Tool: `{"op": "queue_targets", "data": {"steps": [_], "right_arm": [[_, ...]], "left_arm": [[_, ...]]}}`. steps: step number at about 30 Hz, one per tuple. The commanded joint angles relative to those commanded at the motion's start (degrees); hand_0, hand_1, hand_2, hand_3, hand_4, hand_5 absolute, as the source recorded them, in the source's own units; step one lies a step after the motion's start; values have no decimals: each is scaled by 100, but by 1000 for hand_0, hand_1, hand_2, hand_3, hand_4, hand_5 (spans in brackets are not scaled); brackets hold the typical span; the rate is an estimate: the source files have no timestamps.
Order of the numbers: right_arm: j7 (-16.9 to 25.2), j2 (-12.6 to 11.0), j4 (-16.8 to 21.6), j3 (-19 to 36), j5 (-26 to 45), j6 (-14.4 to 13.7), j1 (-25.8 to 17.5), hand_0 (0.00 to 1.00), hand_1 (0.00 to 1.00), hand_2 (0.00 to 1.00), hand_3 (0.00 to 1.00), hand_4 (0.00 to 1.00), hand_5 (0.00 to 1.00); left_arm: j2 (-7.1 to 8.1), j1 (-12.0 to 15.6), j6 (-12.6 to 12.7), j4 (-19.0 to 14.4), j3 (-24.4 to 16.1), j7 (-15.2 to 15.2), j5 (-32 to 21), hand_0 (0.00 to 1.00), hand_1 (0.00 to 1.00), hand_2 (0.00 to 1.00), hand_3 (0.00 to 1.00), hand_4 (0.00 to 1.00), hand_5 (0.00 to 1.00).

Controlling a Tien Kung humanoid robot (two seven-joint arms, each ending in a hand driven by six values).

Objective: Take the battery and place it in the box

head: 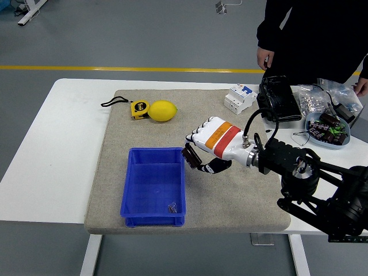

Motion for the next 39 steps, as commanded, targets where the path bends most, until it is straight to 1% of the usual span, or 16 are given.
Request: {"op": "queue_targets", "data": {"steps": [1, 2, 7, 8, 13, 14, 16, 20, 24, 25, 26, 31, 32, 37, 38, 39], "right_arm": [[-87, 75, 28, -30, -2, 138, 28, 446, 488, 550, 566, 779, 229], [-132, 135, 33, -60, 1, 220, 52, 461, 558, 659, 826, 903, 296], [-291, 403, 41, -220, 85, 603, 159, 461, 558, 659, 826, 903, 296], [-299, 430, 52, -240, 108, 640, 170, 608, 702, 831, 998, 955, 305], [-325, 536, 97, -310, 128, 649, 241, 608, 702, 831, 998, 955, 305], [-321, 548, 96, -317, 127, 647, 261, 644, 721, 868, 998, 956, 299], [-315, 558, 100, -301, 123, 646, 279, 644, 721, 868, 998, 956, 299], [-295, 511, 71, -148, 115, 574, 252, 634, 719, 860, 998, 944, 302], [-251, 376, -129, 71, 83, 470, 245, 634, 719, 860, 998, 944, 302], [-237, 333, -245, 127, 56, 443, 253, 634, 719, 860, 998, 944, 302], [-219, 302, -363, 165, 41, 416, 261, 618, 697, 809, 938, 934, 308], [-145, 275, -1104, 348, 338, 118, 212, 618, 697, 809, 938, 934, 308], [-158, 285, -1277, 398, 496, 60, 179, 541, 639, 722, 818, 944, 333], [-127, 348, -1998, 462, 1325, -93, 80, 541, 639, 722, 818, 944, 333], [-112, 369, -2120, 439, 1513, -117, 69, 494, 597, 675, 711, 935, 336], [-101, 386, -2208, 420, 1663, -139, 62, 494, 597, 675, 711, 935, 336]], "left_arm": [[3, -2, 1, -1, 1, 0, -4, 719, 680, 676, 585, 633, 544], [5, -3, 2, -1, 3, -1, -4, 720, 680, 676, 585, 633, 543], [16, -11, 3, -7, 41, 1, -27, 720, 680, 676, 585, 633, 543], [16, -15, 2, -7, 40, 3, -20, 720, 680, 675, 585, 633, 543], [26, -28, 0, -13, -8, 23, 43, 720, 680, 675, 585, 633, 543], [29, -36, -1, -15, -19, 29, 60, 720, 681, 674, 585, 633, 543], [35, -50, -2, -17, -34, 38, 83, 720, 681, 674, 585, 633, 543], [41, -70, 7, -17, -30, 37, 59, 722, 681, 671, 585, 635, 544], [50, -87, 17, -14, 11, 25, -6, 722, 681, 671, 585, 635, 544], [51, -91, 21, -13, 27, 20, -36, 722, 681, 671, 585, 635, 544], [52, -94, 24, -13, 38, 17, -55, 722, 681, 670, 585, 634, 542], [53, -100, 23, -14, 73, 13, -90, 722, 681, 670, 585, 634, 542], [50, -99, 24, -14, 74, 13, -94, 722, 681, 671, 586, 634, 542], [37, -91, 30, -13, 75, 8, -106, 722, 681, 671, 586, 634, 542], [34, -90, 30, -13, 74, 8, -103, 721, 681, 673, 586, 634, 541], [31, -88, 30, -13, 76, 8, -103, 721, 681, 673, 586, 634, 541]]}}
